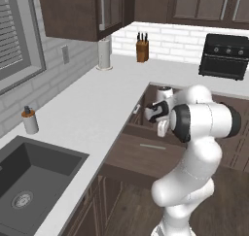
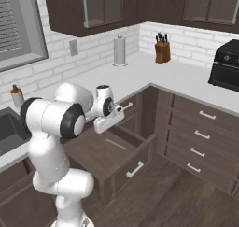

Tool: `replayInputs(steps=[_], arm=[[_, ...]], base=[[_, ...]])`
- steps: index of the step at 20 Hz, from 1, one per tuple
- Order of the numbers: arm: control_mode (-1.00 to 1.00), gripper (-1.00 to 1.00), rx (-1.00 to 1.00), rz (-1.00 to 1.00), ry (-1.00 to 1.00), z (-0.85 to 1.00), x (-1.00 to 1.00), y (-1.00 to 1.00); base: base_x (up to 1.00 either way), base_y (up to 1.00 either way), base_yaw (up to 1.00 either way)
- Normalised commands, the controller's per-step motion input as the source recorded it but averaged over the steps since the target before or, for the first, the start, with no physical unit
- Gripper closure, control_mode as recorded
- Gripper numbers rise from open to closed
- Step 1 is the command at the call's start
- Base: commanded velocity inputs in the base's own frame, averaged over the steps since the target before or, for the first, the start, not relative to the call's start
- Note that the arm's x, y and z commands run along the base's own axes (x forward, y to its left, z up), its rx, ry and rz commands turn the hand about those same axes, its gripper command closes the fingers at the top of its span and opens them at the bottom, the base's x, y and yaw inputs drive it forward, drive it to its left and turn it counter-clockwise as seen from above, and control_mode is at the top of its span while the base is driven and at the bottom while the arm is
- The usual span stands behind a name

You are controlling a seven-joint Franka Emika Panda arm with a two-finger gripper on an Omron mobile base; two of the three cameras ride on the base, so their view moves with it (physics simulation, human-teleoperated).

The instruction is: Take a straw from the drawer in front and place it inside the glass cup on the dining counter.

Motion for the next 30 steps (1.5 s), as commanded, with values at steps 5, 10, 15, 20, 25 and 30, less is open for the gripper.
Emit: replayInputs(steps=[5, 10, 15, 20, 25, 30], arm=[[-1.00, -1.00, 0.00, 0.05, 0.02, -0.49, 0.42, 0.00], [-1.00, -1.00, 0.00, 0.00, -0.20, -0.70, 0.02, 0.00], [-1.00, -1.00, 0.00, 0.00, -0.24, -0.55, 0.12, 0.00], [-1.00, -1.00, 0.00, 0.00, -0.19, -0.45, 0.11, 0.01], [-1.00, -1.00, 0.00, 0.00, -0.15, -0.30, 0.07, 0.06], [-1.00, -1.00, 0.00, 0.00, 0.00, -0.17, 0.28, 0.14]], base=[[0.00, 0.00, 0.00], [0.00, 0.00, 0.00], [0.00, 0.00, 0.00], [0.00, 0.00, 0.00], [0.00, 0.00, 0.00], [0.00, 0.00, 0.00]])
